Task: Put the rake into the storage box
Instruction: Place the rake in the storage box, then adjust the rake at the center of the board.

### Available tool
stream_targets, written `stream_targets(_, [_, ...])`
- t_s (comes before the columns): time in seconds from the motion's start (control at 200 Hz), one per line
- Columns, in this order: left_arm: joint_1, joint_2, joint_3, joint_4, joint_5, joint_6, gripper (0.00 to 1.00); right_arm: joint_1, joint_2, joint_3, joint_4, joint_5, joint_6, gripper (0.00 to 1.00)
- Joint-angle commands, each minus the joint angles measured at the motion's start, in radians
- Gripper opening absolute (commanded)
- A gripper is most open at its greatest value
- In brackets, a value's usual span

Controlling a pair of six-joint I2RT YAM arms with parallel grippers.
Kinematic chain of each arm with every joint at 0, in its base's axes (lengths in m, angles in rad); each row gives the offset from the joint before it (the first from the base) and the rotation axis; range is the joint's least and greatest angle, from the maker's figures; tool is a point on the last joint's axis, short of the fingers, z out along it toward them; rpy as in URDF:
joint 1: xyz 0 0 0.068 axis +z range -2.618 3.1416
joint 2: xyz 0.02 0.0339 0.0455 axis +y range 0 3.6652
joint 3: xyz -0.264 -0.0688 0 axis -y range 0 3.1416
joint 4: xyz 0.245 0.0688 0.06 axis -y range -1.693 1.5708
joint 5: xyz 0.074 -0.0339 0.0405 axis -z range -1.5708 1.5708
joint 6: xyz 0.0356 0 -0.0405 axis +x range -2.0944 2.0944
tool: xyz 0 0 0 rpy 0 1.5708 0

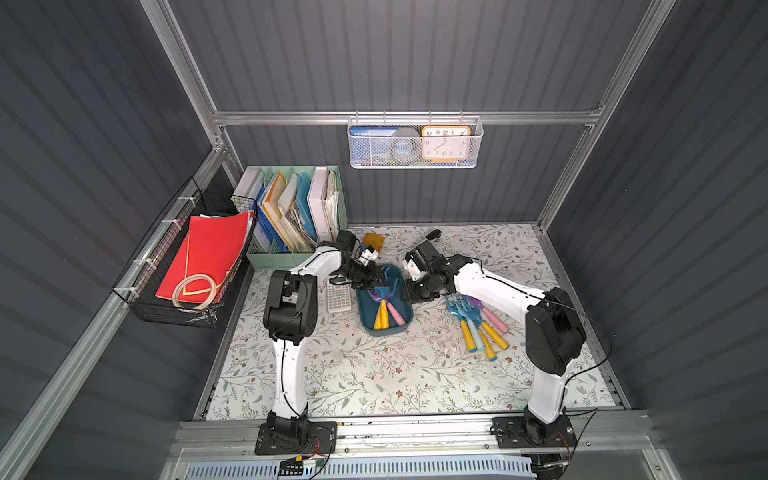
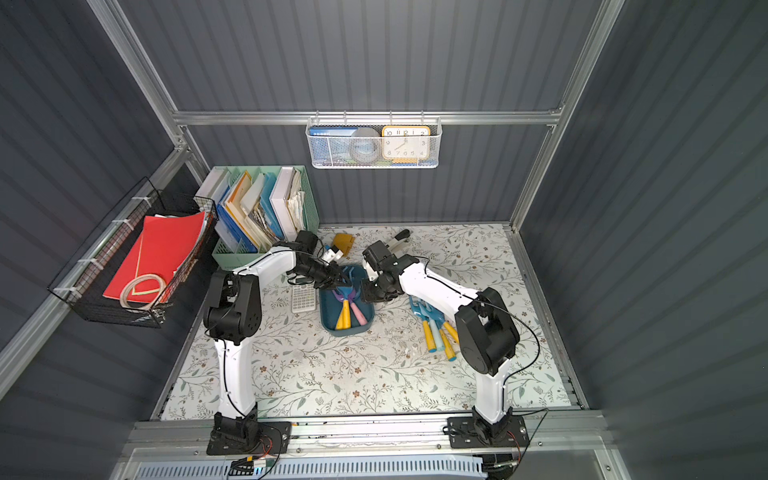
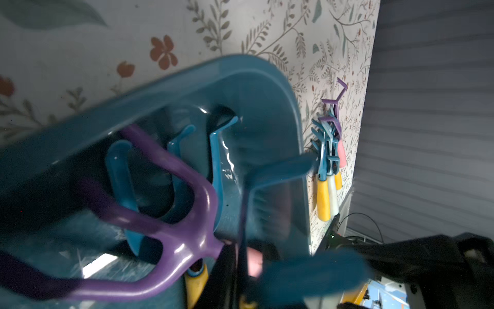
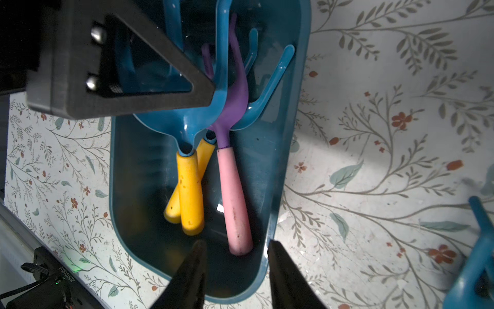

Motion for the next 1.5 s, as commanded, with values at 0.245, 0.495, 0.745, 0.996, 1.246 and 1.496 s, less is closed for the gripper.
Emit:
stream_targets(0.245, [0.0, -0.034, -0.015, -0.039, -0.083, 0.006, 0.6, -0.003, -0.043, -0.027, -0.006, 0.01, 0.011, 0.42])
stream_targets(0.495, [-0.005, -0.054, 0.127, -0.2, -0.579, -0.146, 0.56, -0.04, -0.054, -0.054, -0.078, 0.188, 0.116, 0.45])
stream_targets(0.745, [-0.01, -0.172, 0.14, 0.01, -0.396, -0.273, 0.71, -0.122, -0.194, -0.259, -0.118, 0.317, 0.22, 0.52])
stream_targets(0.996, [-0.01, -0.17, 0.133, 0.108, -0.361, -0.318, 0.71, -0.198, -0.312, -0.468, -0.131, 0.334, 0.266, 0.5])
stream_targets(1.246, [-0.01, -0.146, 0.135, 0.107, -0.323, -0.33, 0.71, -0.296, -0.362, -0.585, -0.066, 0.251, 0.285, 0.41])
stream_targets(1.496, [-0.01, -0.138, 0.138, 0.104, -0.308, -0.328, 0.71, -0.308, -0.308, -0.594, -0.029, 0.122, 0.272, 0.35])
